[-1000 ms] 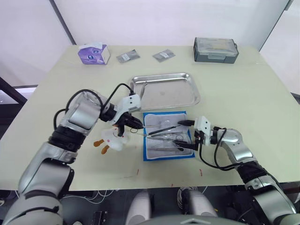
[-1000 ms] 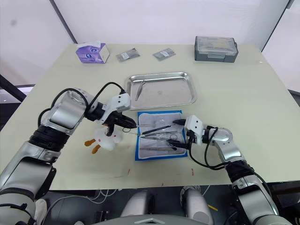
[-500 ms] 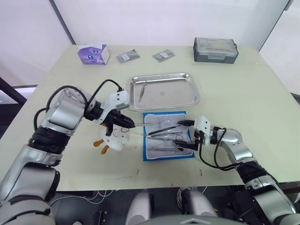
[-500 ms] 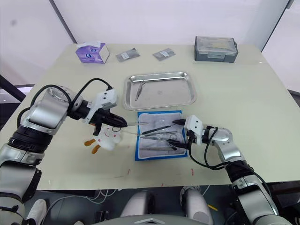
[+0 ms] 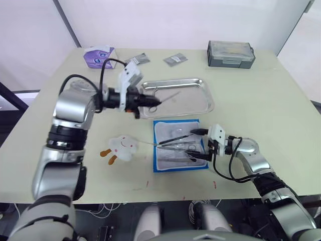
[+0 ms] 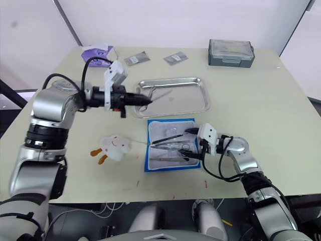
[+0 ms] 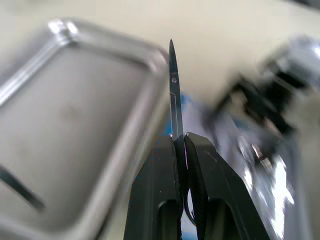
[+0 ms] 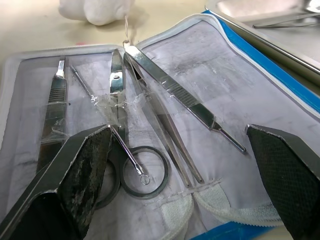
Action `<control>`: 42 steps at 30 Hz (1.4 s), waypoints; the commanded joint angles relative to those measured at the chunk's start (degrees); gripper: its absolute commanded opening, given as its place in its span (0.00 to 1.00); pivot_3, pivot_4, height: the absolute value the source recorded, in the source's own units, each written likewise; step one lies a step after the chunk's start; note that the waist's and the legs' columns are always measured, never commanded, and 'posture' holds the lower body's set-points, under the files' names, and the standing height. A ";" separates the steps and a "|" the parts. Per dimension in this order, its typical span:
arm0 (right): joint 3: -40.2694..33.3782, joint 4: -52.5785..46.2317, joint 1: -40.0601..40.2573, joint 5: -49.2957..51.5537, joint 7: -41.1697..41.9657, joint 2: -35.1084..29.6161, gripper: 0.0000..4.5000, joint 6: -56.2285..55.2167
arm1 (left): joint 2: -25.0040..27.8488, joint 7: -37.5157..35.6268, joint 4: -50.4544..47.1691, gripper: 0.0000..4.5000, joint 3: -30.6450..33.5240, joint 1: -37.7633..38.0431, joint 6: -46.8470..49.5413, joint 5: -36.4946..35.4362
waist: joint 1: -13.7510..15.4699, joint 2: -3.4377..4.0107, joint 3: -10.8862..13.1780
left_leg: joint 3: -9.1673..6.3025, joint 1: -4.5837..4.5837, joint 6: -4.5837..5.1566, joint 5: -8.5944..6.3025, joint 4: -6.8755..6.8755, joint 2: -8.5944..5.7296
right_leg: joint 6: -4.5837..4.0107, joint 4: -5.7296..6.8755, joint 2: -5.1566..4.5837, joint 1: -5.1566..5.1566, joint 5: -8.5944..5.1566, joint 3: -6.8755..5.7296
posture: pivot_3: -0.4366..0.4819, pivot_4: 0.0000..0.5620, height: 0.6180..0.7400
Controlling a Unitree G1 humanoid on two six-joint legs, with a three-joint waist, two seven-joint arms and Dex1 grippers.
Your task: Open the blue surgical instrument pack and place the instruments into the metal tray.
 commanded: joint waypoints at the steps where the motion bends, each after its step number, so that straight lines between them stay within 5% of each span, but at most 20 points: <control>1: 3.24 7.47 3.68 -4.94 -0.10 -0.87 1.00 2.83 | -3.10 8.18 0.67 0.01 3.93 -2.04 0.94 -0.30 | 0.00 0.00 0.00 | -0.02 0.00 0.00 0.00 -0.01 0.00 | 0.00 0.00 0.00 0.00 0.00 -0.02 | 0.48 0.27 0.95; 12: 3.14 8.14 2.87 -4.45 2.18 -1.06 1.00 2.49 | -13.80 30.11 7.94 0.01 6.09 -4.19 -3.53 4.09 | 0.21 -0.04 -0.02 | -0.03 -0.02 -0.01 0.01 0.00 -0.03 | 0.00 -0.01 -0.06 0.01 0.01 -0.02 | 0.48 0.27 0.95; 31: 2.63 14.34 -0.75 -4.79 7.63 -1.19 1.00 -1.18 | -27.48 57.67 26.29 0.01 7.64 -7.66 -14.72 12.36 | 0.53 -0.04 -0.02 | -0.02 -0.02 -0.03 0.01 0.00 -0.09 | 0.02 -0.01 -0.15 0.02 0.03 -0.04 | 0.48 0.27 0.95; 42: 1.90 14.40 -0.83 -4.92 7.91 -1.72 1.00 -1.57 | -30.38 64.40 37.00 0.01 8.74 -9.78 -17.56 13.68 | 0.96 -0.04 -0.01 | 0.01 -0.02 -0.05 0.01 0.00 -0.10 | 0.04 -0.02 -0.17 0.02 0.03 -0.04 | 0.48 0.27 0.95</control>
